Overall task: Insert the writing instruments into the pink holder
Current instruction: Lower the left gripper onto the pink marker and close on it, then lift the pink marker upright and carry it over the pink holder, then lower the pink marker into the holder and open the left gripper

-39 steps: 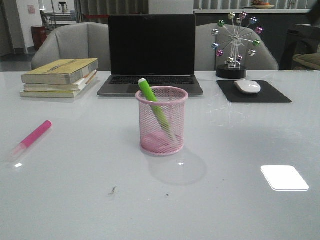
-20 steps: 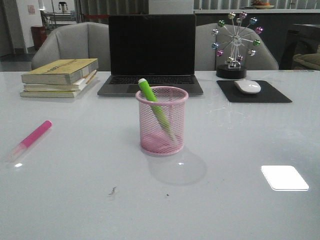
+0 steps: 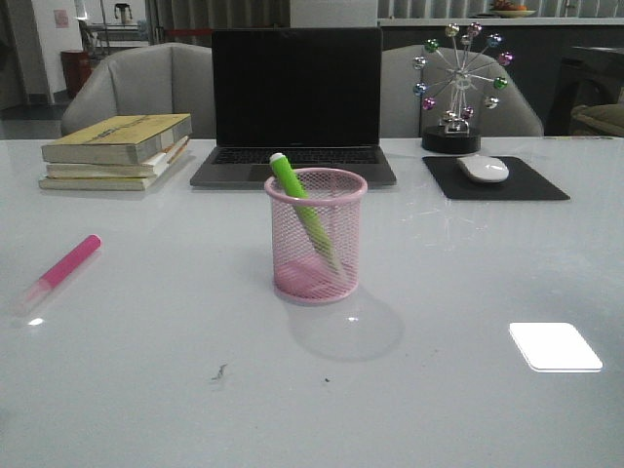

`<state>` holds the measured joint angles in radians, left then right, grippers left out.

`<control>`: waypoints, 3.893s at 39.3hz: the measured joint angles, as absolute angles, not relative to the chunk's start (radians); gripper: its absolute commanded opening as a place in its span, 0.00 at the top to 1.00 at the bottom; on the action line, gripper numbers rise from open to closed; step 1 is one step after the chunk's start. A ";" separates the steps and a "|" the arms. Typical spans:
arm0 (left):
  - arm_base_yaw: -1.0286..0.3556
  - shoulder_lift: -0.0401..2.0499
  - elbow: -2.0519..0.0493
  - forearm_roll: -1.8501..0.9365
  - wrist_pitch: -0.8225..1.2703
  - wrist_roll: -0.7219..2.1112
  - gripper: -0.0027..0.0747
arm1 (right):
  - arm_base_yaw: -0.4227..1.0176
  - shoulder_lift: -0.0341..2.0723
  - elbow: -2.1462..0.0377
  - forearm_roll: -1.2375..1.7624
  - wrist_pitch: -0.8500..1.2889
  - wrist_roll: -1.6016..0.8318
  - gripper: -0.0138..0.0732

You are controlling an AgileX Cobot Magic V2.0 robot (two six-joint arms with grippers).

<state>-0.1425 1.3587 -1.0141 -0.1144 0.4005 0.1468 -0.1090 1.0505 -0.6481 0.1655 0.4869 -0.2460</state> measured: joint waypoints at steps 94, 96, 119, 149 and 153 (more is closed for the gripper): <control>-0.162 1.935 -1.510 -0.367 0.631 0.177 0.84 | -0.109 1.051 -0.648 0.165 0.489 -0.246 0.33; -0.173 1.887 -1.510 -0.372 0.590 0.193 0.84 | -0.109 1.051 -0.648 0.165 0.489 -0.246 0.33; -0.508 1.691 -1.335 -0.486 0.032 0.223 0.83 | -0.109 1.051 -0.648 0.165 0.489 -0.246 0.33; -0.747 1.855 -1.202 -0.524 -0.342 0.121 0.83 | -0.109 1.051 -0.648 0.165 0.489 -0.246 0.33; -0.747 1.865 -1.202 -0.525 -0.347 0.121 0.83 | -0.109 1.051 -0.648 0.165 0.489 -0.246 0.33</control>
<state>-0.7471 1.8652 -1.2017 -0.5255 -0.3466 0.1207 -0.1090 1.0505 -0.6481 0.1655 0.4885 -0.2460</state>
